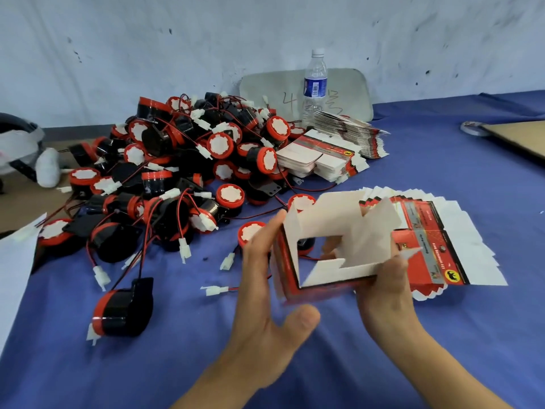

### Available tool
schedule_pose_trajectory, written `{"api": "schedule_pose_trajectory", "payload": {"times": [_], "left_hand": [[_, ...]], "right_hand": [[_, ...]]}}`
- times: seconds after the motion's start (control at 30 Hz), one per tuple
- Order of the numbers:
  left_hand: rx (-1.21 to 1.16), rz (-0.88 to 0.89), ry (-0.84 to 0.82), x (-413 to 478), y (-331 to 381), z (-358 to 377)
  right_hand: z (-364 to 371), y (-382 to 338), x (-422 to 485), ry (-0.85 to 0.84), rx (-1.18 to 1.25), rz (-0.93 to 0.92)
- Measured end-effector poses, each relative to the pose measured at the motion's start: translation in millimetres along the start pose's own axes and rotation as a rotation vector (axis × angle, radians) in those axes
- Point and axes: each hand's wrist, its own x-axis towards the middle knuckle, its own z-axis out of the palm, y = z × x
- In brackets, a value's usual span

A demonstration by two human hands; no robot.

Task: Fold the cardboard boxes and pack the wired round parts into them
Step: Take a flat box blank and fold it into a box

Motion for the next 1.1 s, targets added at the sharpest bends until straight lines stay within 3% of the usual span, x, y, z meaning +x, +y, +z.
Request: {"api": "schedule_pose_trajectory", "payload": {"times": [0.17,0.3,0.7,1.1], "left_hand": [[-0.201,-0.21,0.081,-11.2,6.0,9.6],[-0.267,-0.269,0.138,-11.2,6.6,7.8],[-0.085,-0.311,0.17,-11.5,0.9,-0.8],[-0.065,-0.312,0.359,-4.0,10.1,2.7]], "right_hand": [[9.3,0.5,-8.0,-0.035,0.095,0.151],[12.6,-3.1,-10.1,-0.066,0.145,0.178],[16.7,-5.6,-14.9,-0.063,-0.109,-0.039],[13.8,-1.6,-8.6,-0.026,-0.405,-0.348]]}}
